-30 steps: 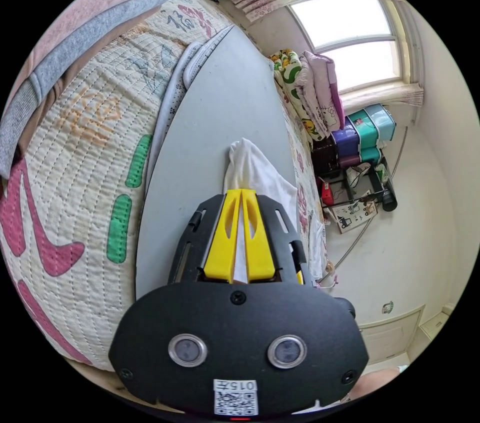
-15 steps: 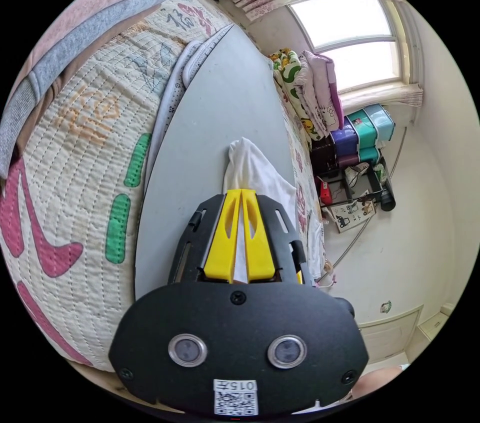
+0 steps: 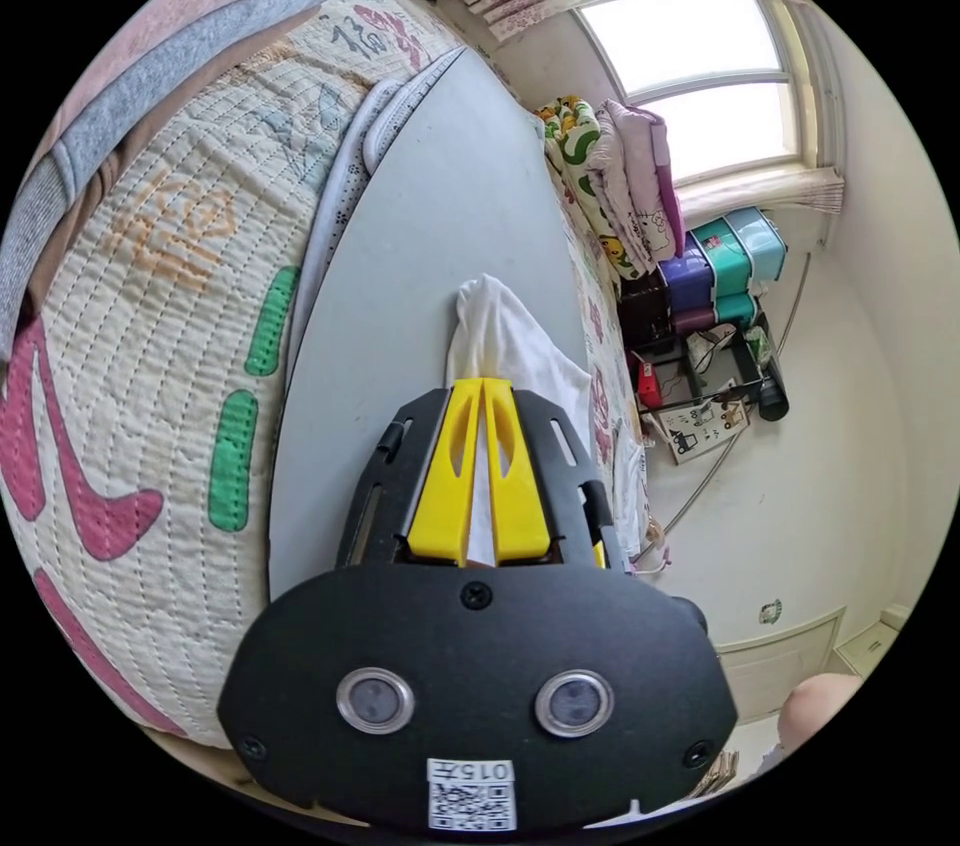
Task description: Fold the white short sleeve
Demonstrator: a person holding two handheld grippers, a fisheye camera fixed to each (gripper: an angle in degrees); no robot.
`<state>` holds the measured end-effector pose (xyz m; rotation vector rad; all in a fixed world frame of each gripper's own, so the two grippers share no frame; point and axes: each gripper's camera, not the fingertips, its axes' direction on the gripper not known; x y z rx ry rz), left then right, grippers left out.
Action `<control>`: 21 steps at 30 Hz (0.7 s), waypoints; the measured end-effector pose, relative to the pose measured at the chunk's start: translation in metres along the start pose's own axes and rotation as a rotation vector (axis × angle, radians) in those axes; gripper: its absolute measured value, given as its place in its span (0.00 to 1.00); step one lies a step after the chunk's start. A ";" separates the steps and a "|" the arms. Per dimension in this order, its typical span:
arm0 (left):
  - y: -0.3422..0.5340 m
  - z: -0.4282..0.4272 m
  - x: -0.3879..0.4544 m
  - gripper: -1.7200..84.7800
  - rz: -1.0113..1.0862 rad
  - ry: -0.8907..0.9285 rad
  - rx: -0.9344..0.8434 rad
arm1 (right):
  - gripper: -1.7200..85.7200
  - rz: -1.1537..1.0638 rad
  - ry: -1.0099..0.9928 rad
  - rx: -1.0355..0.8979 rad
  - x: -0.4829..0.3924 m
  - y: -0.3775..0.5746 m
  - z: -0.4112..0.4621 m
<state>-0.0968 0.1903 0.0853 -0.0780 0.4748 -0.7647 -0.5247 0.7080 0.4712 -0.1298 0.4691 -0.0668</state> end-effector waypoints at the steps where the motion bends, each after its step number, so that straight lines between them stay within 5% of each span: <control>1: 0.000 0.001 0.001 0.01 0.008 -0.002 0.001 | 0.01 0.000 0.007 0.000 -0.001 0.000 0.001; 21: -0.009 0.006 0.000 0.01 0.027 -0.001 -0.017 | 0.01 0.002 0.023 -0.007 -0.033 -0.008 0.008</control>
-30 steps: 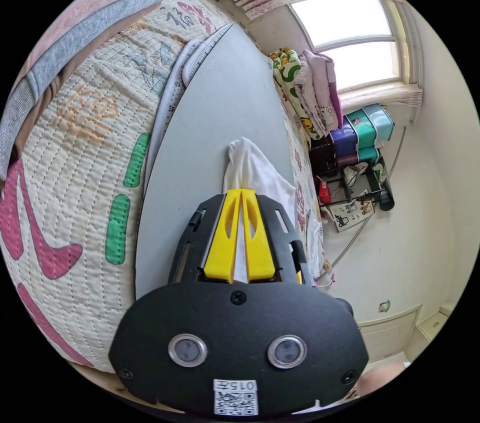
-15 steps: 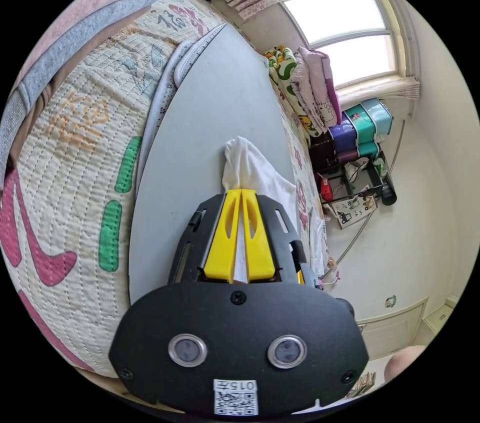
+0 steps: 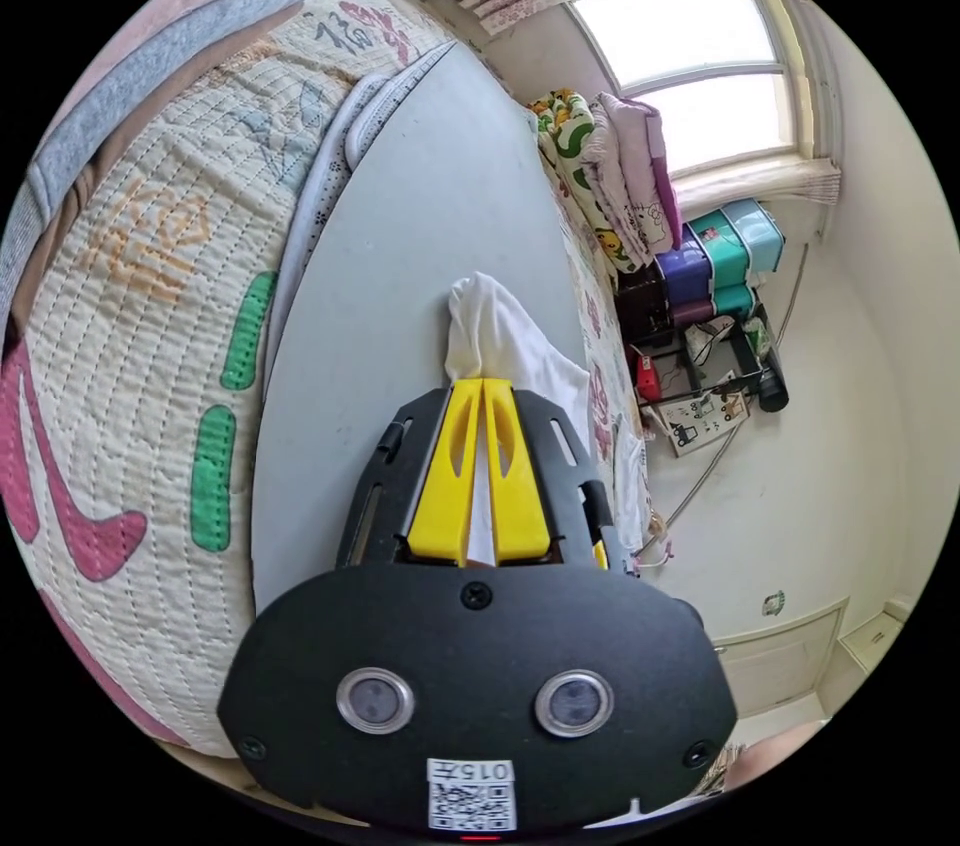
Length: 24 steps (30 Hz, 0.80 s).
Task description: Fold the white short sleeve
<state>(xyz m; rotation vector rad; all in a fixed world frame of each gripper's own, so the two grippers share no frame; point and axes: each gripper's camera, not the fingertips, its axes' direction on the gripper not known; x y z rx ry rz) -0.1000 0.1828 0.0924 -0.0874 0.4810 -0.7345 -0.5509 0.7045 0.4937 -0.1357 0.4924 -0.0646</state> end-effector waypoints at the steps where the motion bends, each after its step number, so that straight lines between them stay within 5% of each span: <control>1: 0.000 0.000 -0.001 0.01 0.002 0.003 0.001 | 0.01 0.000 0.005 0.000 -0.003 -0.001 -0.001; 24: -0.011 -0.005 -0.009 0.01 -0.024 0.025 0.011 | 0.01 -0.001 -0.001 -0.005 -0.066 -0.038 -0.033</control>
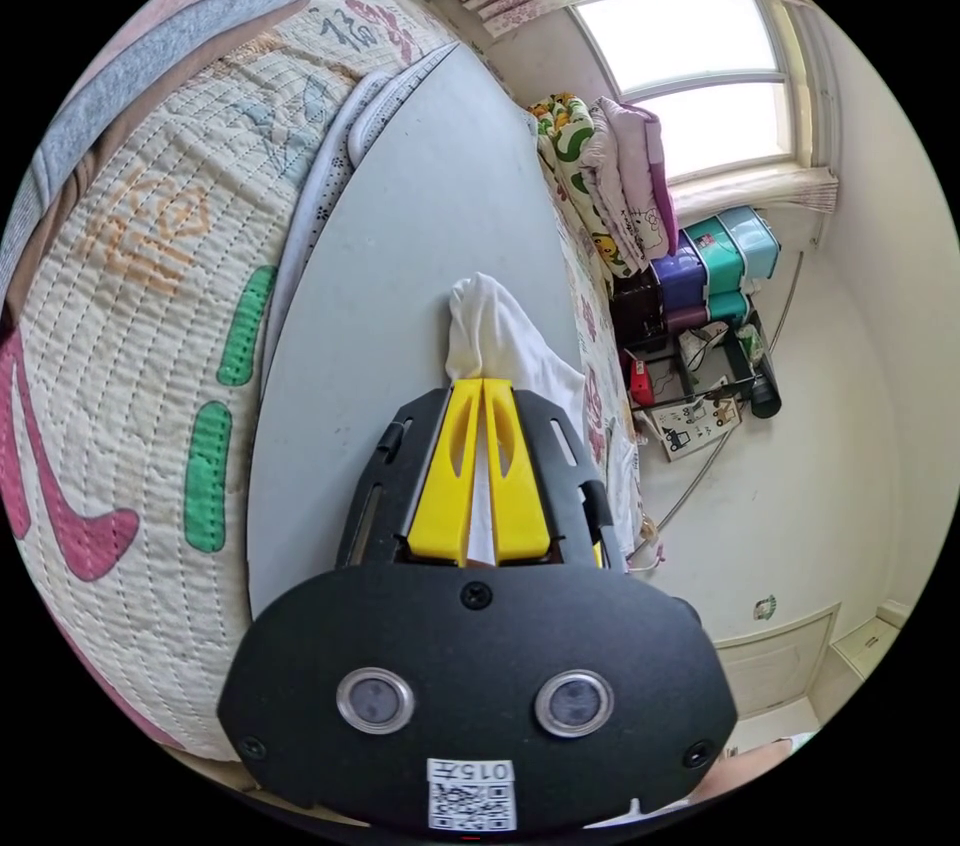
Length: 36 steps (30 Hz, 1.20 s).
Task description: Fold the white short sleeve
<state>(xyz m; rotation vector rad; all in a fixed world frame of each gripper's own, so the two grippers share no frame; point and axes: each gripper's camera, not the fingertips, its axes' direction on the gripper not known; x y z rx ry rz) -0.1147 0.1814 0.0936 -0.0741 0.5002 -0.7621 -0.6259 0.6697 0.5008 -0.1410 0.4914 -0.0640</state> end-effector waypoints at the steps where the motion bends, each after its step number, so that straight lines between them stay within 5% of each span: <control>1: 0.000 0.000 0.000 0.01 -0.002 0.000 0.002 | 0.01 -0.001 -0.002 0.000 -0.003 -0.003 -0.003; 36: -0.018 -0.008 0.008 0.01 -0.076 0.042 -0.007 | 0.01 0.001 -0.070 0.016 -0.072 -0.176 -0.216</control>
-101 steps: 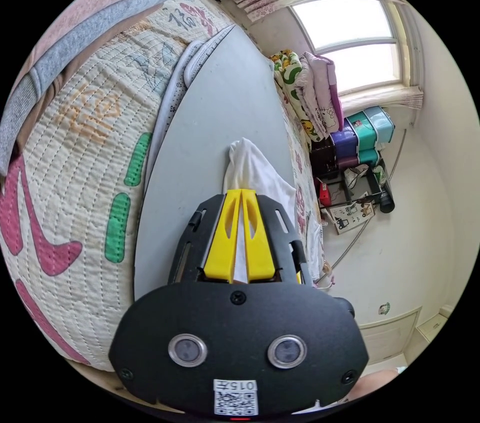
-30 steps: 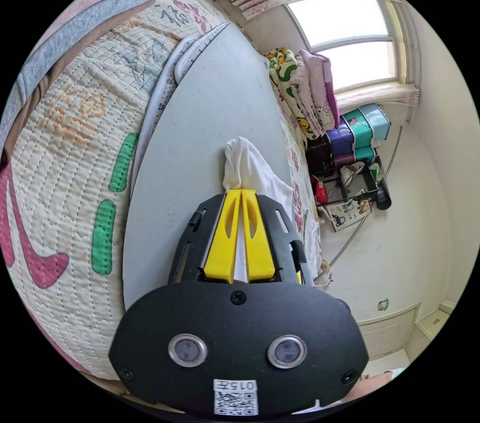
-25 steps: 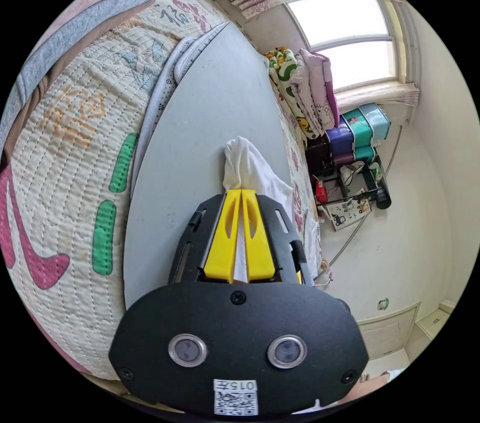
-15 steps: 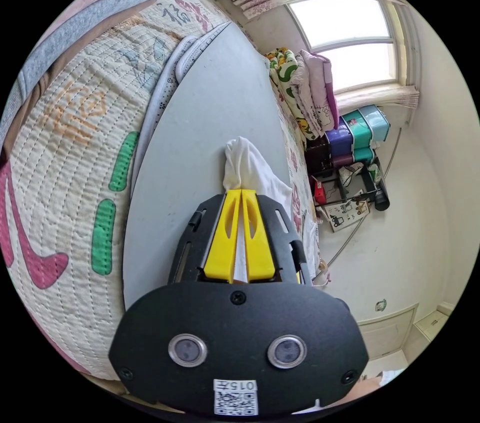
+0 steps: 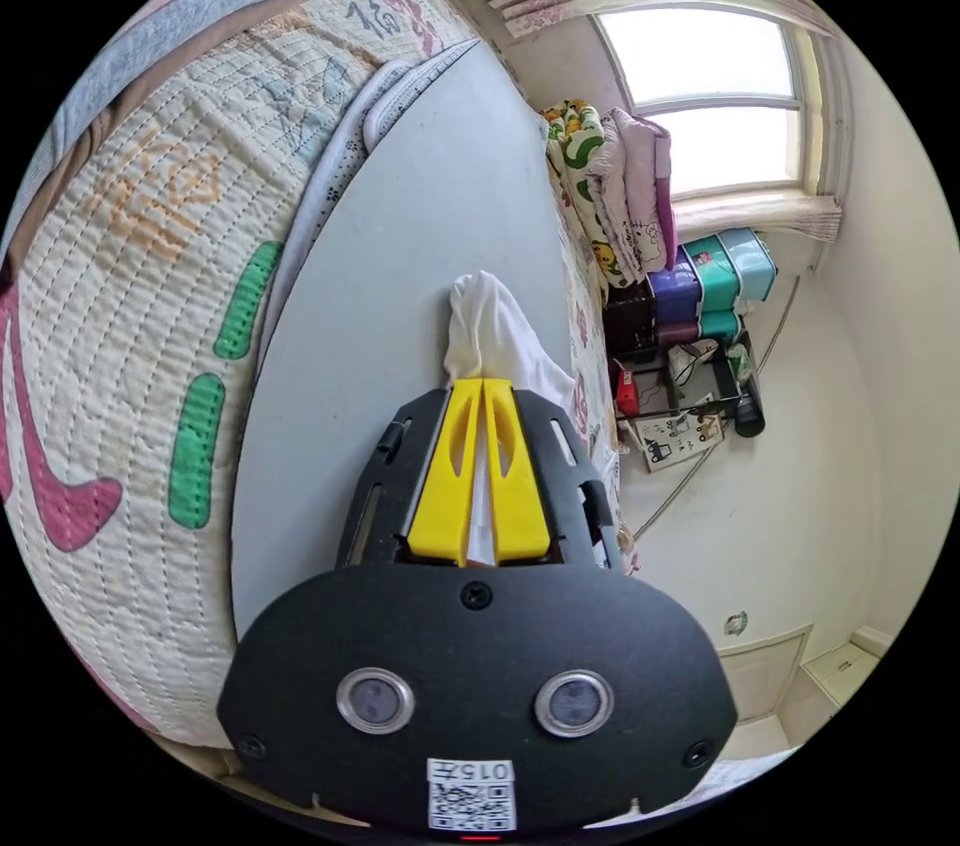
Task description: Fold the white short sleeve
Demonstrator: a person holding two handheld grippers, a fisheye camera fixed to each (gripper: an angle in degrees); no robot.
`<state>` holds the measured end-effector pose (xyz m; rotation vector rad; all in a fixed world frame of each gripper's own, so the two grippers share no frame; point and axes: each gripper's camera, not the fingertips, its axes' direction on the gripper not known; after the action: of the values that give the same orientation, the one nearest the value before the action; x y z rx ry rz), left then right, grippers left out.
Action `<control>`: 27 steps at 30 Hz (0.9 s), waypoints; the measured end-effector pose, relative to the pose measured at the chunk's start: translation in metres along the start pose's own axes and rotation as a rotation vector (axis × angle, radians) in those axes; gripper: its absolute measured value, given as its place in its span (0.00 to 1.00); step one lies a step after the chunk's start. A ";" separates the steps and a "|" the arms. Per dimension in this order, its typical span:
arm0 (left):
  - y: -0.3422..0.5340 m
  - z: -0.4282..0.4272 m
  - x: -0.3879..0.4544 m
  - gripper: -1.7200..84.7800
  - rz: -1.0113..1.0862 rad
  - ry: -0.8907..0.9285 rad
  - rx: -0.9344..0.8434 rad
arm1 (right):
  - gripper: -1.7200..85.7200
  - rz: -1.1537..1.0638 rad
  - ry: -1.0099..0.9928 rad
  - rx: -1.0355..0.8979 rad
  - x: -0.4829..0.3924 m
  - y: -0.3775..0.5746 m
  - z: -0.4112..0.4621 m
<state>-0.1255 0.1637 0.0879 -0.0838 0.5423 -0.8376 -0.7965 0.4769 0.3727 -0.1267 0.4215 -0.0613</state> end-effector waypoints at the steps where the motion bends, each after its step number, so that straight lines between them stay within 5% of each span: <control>1: 0.001 0.000 0.003 0.01 0.004 0.005 -0.001 | 0.01 0.000 -0.014 0.004 0.001 -0.008 -0.011; 10: 0.004 -0.005 0.049 0.01 0.157 0.021 -0.007 | 0.01 -0.041 -0.179 -0.039 0.034 -0.081 -0.096; 16: -0.012 -0.025 0.062 0.03 0.200 -0.061 0.124 | 0.01 0.125 -0.657 0.066 0.144 -0.138 -0.148; 21: -0.031 -0.006 0.070 0.06 0.225 -0.150 0.048 | 0.01 0.113 -0.935 0.320 0.213 -0.184 -0.174; 27: -0.035 0.021 0.095 0.11 0.360 -0.285 -0.014 | 0.06 0.082 -1.380 0.230 0.231 -0.293 -0.149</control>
<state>-0.0880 0.0680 0.0755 -0.1124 0.2822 -0.4595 -0.6571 0.1503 0.1839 0.0911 -0.9577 0.0652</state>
